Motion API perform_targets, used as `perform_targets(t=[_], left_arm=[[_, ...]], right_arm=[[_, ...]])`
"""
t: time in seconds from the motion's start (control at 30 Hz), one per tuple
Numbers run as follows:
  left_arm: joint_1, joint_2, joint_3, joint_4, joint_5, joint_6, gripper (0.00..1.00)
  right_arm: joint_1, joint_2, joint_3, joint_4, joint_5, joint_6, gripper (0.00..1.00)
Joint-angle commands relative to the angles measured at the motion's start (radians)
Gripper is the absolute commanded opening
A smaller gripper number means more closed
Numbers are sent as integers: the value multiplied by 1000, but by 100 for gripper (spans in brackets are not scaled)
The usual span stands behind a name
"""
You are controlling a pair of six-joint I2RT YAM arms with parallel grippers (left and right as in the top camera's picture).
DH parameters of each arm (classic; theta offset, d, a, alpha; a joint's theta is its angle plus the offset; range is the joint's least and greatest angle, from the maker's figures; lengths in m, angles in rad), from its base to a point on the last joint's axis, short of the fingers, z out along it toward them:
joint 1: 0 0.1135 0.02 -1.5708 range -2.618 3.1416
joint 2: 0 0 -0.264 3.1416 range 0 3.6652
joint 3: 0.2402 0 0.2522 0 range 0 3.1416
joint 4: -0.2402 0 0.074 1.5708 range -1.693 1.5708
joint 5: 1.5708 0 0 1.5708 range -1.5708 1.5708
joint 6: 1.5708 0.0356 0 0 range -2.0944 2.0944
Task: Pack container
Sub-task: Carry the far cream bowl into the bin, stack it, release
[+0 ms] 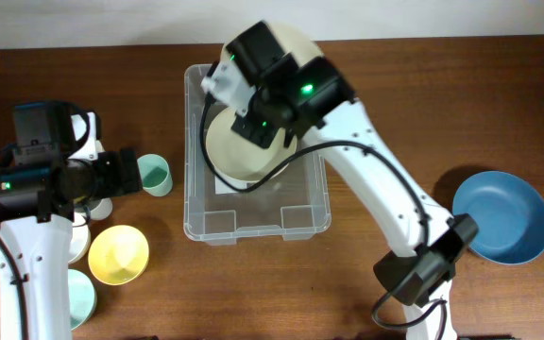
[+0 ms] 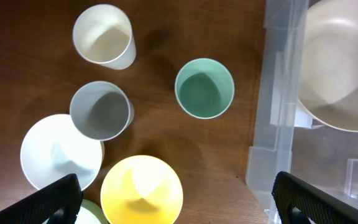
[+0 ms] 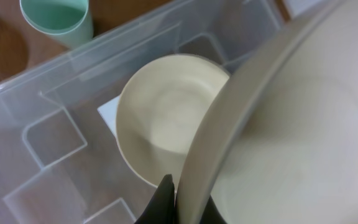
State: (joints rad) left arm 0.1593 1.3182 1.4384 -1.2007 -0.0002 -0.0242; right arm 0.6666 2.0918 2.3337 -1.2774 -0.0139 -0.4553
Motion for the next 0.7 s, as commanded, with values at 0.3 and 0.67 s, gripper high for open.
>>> perform_targets(t=[0.3,0.67], left_arm=[[16,-18,20,-1,-3,-17,100],[16,-18,20,-2,-3,-17,100]], right_arm=[[57,15,-383,287,-1,-169,4],[42,43,-445,381,-2,-170,23]])
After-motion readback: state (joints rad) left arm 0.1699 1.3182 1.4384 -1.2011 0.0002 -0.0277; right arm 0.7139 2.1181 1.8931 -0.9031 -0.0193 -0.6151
